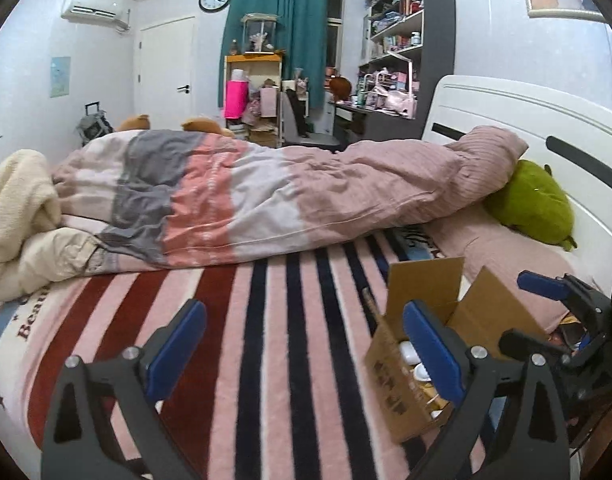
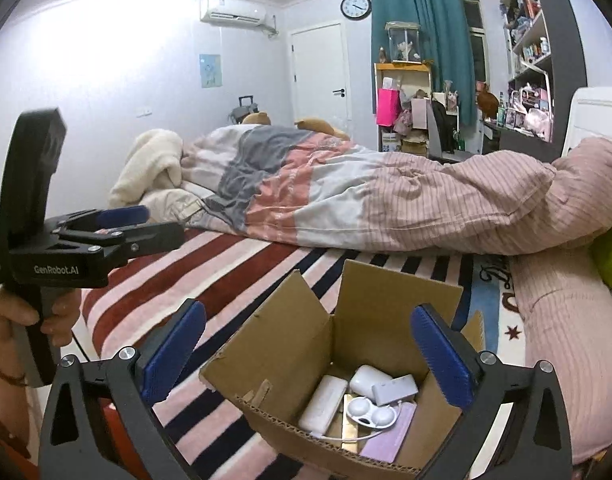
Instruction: Organize rigid objects
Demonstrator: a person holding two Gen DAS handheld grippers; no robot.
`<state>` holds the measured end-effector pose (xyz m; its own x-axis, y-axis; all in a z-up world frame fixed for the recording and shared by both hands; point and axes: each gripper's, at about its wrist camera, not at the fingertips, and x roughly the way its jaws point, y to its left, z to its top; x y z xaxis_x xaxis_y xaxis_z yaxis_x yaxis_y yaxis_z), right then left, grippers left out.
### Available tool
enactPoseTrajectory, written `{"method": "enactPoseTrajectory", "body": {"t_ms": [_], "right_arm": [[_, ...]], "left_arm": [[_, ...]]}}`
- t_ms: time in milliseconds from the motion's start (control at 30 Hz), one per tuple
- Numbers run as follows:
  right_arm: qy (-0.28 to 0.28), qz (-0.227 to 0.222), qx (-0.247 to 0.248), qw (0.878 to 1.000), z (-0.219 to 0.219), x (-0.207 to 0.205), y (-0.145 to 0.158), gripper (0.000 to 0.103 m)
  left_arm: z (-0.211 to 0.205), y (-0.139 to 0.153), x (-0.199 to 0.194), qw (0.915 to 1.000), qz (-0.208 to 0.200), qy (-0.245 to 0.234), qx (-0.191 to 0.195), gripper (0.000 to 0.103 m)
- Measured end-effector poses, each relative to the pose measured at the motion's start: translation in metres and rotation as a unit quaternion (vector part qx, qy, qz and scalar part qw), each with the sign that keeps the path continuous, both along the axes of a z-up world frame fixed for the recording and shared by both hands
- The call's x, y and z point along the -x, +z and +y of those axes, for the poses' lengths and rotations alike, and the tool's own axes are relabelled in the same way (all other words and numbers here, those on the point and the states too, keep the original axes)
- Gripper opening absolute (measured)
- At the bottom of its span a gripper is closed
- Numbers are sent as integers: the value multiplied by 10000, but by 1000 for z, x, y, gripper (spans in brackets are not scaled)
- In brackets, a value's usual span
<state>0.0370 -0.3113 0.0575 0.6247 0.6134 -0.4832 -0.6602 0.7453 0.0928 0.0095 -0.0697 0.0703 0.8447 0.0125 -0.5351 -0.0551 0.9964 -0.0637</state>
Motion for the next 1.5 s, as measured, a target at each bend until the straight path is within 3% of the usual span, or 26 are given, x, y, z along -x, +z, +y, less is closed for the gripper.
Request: {"method": "enactPoseTrajectory", "body": {"t_ms": [1500], "right_arm": [[-19, 34, -79, 10000, 8, -4, -10, 103]], "left_arm": [[11, -8, 12, 9991, 55, 412, -38, 98]]}}
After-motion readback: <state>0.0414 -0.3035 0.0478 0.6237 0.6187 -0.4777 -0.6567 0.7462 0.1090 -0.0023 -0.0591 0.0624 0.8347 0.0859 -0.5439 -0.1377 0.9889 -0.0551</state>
